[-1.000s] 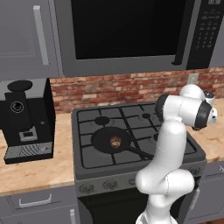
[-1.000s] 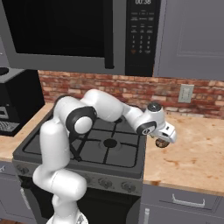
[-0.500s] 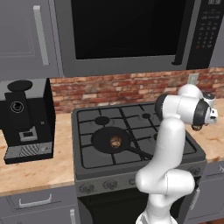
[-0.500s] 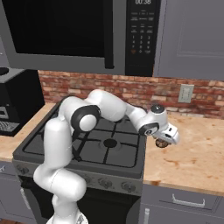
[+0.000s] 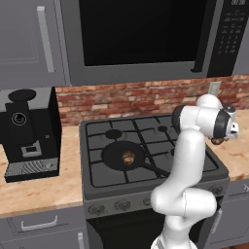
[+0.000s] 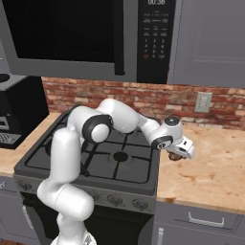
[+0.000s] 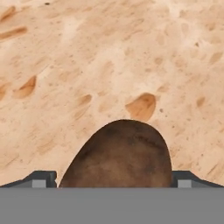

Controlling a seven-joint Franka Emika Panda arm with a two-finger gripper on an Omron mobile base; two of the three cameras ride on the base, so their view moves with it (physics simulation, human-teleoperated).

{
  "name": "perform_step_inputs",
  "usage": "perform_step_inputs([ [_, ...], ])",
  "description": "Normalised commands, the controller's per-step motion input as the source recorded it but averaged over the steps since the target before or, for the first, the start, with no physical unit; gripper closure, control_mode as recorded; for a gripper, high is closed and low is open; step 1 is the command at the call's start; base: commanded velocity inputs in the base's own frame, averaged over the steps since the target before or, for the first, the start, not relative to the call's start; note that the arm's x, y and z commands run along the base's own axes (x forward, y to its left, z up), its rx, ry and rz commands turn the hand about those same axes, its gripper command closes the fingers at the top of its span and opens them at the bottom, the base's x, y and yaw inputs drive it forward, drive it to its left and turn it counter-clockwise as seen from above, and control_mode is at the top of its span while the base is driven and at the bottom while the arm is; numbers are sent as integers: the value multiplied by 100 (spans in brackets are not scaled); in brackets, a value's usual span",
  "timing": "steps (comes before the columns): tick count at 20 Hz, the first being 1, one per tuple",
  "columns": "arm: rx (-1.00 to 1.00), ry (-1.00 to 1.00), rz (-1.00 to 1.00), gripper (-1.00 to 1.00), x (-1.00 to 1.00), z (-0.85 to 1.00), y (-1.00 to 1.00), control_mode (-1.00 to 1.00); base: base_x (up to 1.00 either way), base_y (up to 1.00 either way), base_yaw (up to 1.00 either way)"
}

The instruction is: Put the potato and potato in the pan. Then turn on the front left burner and set the heat to medium.

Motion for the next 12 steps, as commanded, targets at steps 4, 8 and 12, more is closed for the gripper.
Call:
perform_step_inputs([
  [4,0,0,0,-100,6,-16,0,-100,0,0,0],
  [8,0,0,0,-100,1,-18,0,-100,0,0,0],
  [12,0,6,0,-100,0,-5,0,-100,0,0,0],
])
